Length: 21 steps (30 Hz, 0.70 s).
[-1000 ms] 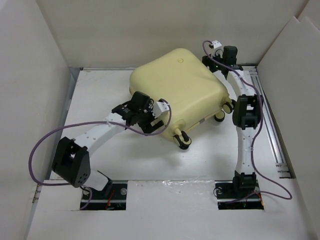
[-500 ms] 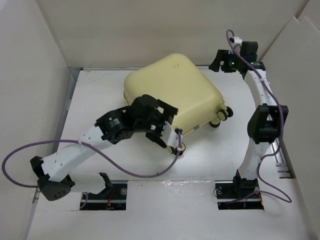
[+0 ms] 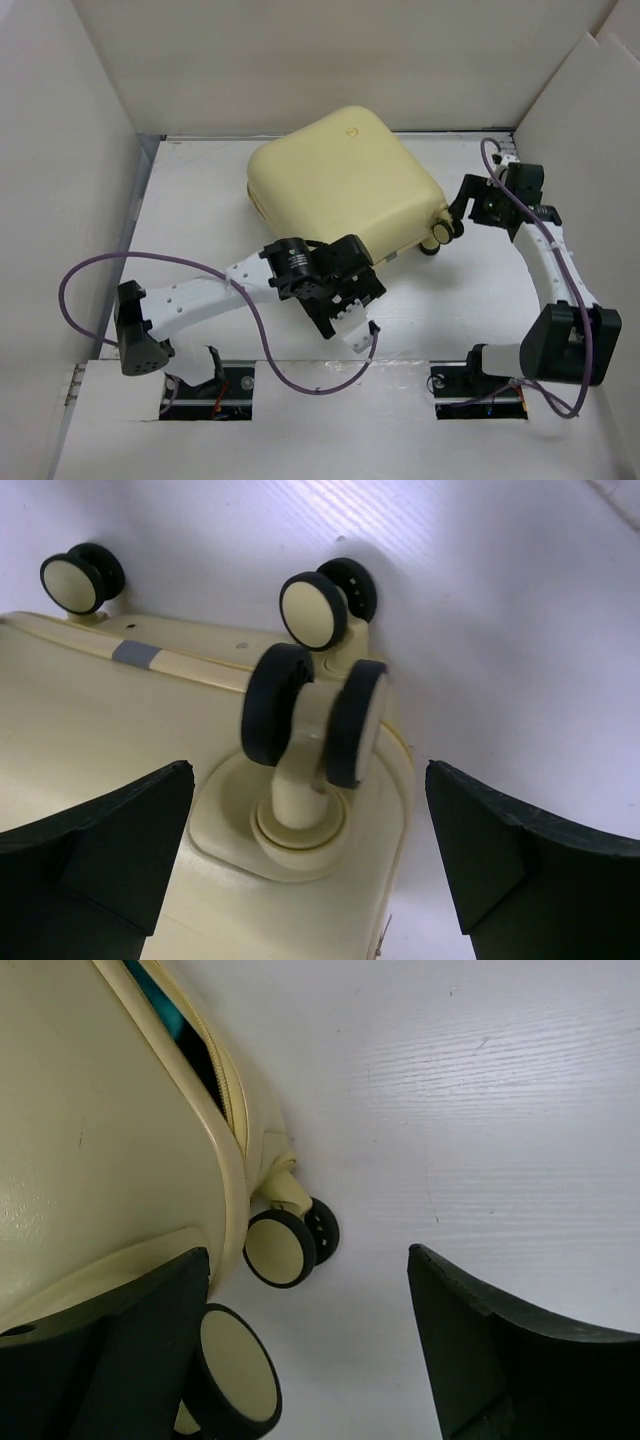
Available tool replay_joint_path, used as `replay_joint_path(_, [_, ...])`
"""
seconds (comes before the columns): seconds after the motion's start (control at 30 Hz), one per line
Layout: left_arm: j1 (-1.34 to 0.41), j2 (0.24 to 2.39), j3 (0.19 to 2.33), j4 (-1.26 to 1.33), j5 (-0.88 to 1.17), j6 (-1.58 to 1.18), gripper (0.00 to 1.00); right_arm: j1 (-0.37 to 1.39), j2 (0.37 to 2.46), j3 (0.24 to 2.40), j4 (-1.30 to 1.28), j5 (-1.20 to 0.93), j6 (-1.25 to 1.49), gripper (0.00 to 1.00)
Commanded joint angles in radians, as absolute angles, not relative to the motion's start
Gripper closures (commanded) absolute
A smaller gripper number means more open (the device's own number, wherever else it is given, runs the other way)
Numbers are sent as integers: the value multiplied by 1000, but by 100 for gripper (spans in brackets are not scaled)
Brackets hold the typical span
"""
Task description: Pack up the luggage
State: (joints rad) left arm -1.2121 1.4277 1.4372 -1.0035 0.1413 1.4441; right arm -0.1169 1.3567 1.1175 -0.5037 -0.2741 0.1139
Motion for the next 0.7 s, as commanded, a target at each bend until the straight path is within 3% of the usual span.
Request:
replay_joint_path(0.0, [-1220, 1469, 1381, -869, 57, 1422, 1, -100, 1249, 1043, -451, -268, 146, 15])
replay_joint_path(0.17, [-1167, 1511, 1348, -784, 61, 1411, 1, -100, 1120, 942, -485, -331, 178, 14])
replay_joint_path(0.37, [-1146, 1532, 1295, -732, 84, 1401, 1, -195, 1074, 867, -520, -250, 196, 10])
replay_joint_path(0.4, [-1146, 1532, 1295, -732, 84, 1411, 4, -210, 1063, 853, -520, -277, 196, 10])
replay_joint_path(0.43, [-1132, 1532, 1295, -741, 95, 1411, 35, -222, 1063, 841, -511, -313, 196, 10])
replay_joint_path(0.53, [-1112, 1532, 1308, -741, 95, 1379, 74, -232, 1037, 792, -502, -313, 196, 10])
replay_joint_path(0.57, [-1103, 1532, 1324, -755, 86, 1368, 100, -232, 1025, 778, -502, -313, 207, 10])
replay_joint_path(0.67, [-1091, 1532, 1348, -730, 49, 1266, 100, -232, 1016, 718, -470, -327, 238, 11])
